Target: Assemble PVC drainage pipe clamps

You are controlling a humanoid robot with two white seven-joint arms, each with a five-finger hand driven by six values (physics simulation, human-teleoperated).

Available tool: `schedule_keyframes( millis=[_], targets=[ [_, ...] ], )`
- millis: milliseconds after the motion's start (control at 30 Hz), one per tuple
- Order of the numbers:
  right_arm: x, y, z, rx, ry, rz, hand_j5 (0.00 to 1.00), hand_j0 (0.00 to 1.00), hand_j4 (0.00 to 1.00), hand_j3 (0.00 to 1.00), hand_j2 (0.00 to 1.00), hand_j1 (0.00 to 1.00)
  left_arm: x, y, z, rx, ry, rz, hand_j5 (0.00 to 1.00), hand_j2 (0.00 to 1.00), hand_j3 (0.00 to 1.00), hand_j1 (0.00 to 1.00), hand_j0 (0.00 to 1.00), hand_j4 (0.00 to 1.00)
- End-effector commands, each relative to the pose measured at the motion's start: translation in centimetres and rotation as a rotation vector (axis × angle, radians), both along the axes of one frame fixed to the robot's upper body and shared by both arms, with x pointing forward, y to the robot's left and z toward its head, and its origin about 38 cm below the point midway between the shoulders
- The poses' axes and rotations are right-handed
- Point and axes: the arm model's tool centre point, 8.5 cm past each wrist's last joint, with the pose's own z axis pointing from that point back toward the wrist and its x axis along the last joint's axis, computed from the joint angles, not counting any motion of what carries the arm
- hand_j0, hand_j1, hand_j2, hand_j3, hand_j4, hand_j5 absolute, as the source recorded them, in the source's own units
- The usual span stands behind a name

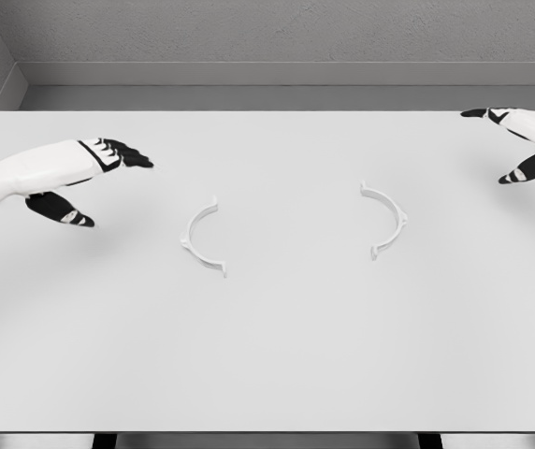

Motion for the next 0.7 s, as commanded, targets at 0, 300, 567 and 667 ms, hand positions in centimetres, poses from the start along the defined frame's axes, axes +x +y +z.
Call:
schedule_keyframes(
  millis=[0, 300, 567, 667],
  targets=[
    [0.1, 0.2, -0.1, 0.011, 0.000, 0.001, 1.00, 1.00, 1.00, 1.00, 1.00, 1.00, 0.2, -0.7, 0.2, -0.011, -0.004, -0.011, 1.00, 1.00, 1.00, 1.00, 1.00, 1.00],
    [2.7, 6.1, -1.2, 0.069, 0.017, 0.080, 1.00, 1.00, 1.00, 1.00, 1.00, 1.00, 0.0, -2.9, -0.7, 0.005, 0.027, -0.068, 1.00, 1.00, 1.00, 1.00, 1.00, 1.00],
    [2.9, 10.5, -3.4, 0.070, 0.123, 0.185, 1.00, 1.00, 1.00, 1.00, 1.00, 1.00, 1.0, -5.9, -3.0, 0.021, 0.056, -0.100, 1.00, 1.00, 1.00, 1.00, 1.00, 1.00],
    [2.7, 10.6, -3.4, 0.060, 0.130, 0.195, 1.00, 1.00, 1.00, 1.00, 1.00, 1.00, 1.0, -6.0, -3.1, 0.022, 0.058, -0.102, 1.00, 1.00, 1.00, 1.00, 1.00, 1.00]
  ],
)
